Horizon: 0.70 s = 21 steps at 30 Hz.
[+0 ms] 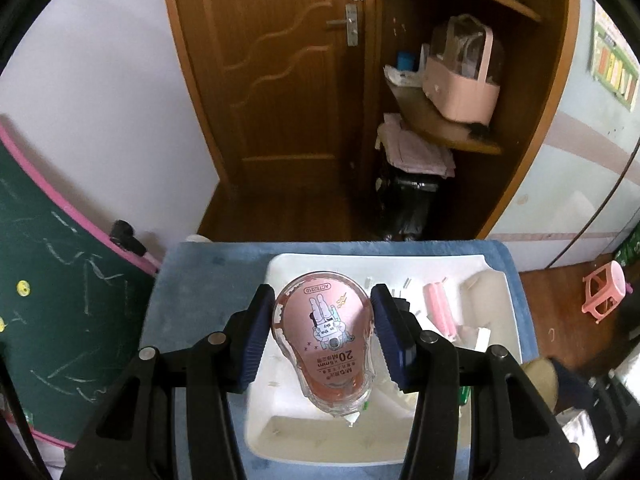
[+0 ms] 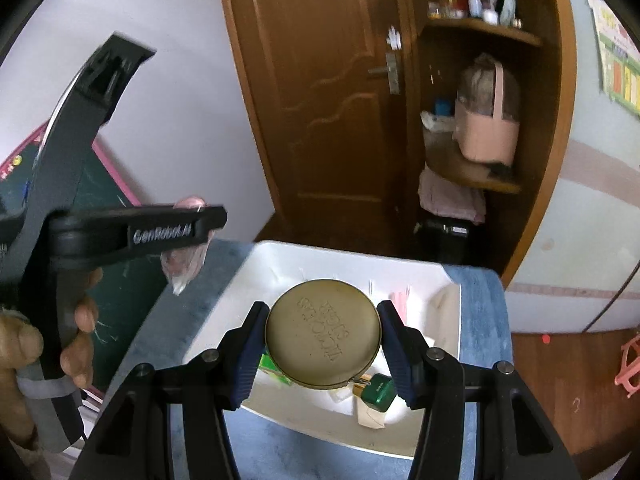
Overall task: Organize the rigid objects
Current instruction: 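Carry tape dispenser and gold tin into the tray and open both tools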
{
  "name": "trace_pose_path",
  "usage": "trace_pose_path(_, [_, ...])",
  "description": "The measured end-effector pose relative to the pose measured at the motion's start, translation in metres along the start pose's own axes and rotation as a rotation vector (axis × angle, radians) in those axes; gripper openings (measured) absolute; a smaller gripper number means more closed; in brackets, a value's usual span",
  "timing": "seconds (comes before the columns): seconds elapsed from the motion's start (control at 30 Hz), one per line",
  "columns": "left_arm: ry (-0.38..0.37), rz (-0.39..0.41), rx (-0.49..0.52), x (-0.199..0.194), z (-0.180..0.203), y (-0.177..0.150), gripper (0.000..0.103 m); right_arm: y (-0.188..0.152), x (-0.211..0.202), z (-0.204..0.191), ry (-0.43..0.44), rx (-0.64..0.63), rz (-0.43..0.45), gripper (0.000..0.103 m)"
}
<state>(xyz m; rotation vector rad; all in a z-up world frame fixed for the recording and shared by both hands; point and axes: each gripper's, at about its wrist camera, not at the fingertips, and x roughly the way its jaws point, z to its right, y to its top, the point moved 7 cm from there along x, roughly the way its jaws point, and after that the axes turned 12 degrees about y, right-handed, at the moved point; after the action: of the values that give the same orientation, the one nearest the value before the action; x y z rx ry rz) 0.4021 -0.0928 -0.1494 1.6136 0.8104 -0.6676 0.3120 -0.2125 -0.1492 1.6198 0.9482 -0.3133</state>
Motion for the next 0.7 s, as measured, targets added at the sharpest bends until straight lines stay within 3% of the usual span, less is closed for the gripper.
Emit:
trace_pose_path(0.43, [-0.022, -0.103, 0.083, 0.065, 0.065, -0.018, 0.053, -0.060, 0.063, 0.049, -0.040, 0.079, -0.179, 0.055])
trace_pose_path(0.7, [-0.025, -0.149, 0.118, 0.087, 0.084, -0.032, 0.053, -0.072, 0.079, 0.063, -0.053, 0.070, -0.220, 0.055])
